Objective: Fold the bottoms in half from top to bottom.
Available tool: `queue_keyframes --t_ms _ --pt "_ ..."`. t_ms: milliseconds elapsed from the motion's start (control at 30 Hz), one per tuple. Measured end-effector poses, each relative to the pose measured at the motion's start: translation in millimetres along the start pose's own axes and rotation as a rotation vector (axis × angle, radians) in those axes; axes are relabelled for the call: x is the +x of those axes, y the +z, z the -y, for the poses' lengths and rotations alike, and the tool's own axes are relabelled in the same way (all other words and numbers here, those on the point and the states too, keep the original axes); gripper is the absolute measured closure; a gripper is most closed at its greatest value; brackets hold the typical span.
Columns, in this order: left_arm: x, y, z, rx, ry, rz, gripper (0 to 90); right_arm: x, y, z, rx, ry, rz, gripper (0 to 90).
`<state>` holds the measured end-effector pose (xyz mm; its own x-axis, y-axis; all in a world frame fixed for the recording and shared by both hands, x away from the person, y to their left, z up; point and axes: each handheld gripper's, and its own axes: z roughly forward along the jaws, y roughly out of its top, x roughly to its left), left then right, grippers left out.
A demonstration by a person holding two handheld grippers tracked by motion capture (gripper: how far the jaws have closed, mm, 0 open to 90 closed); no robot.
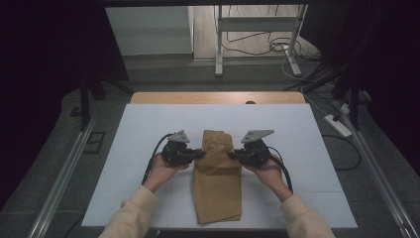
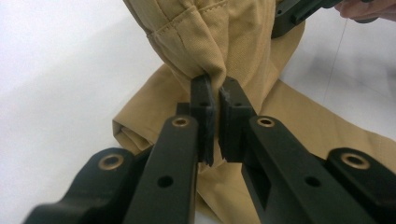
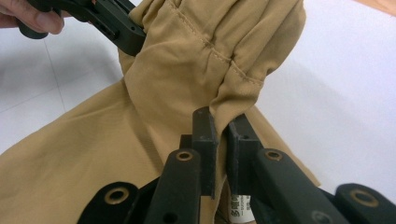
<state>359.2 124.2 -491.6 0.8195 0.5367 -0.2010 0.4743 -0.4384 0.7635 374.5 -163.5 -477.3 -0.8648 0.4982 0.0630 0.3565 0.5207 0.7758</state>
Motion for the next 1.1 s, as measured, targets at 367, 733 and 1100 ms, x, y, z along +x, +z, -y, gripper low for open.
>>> queue_keyframes --t_ms 367,733,1100 --pt "-9.7 2.0 12.7 0.021 0.009 0.001 84.5 10.6 0.5 9.5 0.009 -0.023 -0.001 83.4" --pt "-14.1 0.0 18.9 0.025 0.011 0.008 84.0 20.3 -1.9 16.5 0.004 -0.040 -0.004 83.4" --pt "-18.4 -0.8 24.6 0.029 0.008 0.014 83.3 24.7 -3.1 22.4 0.017 -0.037 -0.017 83.2"
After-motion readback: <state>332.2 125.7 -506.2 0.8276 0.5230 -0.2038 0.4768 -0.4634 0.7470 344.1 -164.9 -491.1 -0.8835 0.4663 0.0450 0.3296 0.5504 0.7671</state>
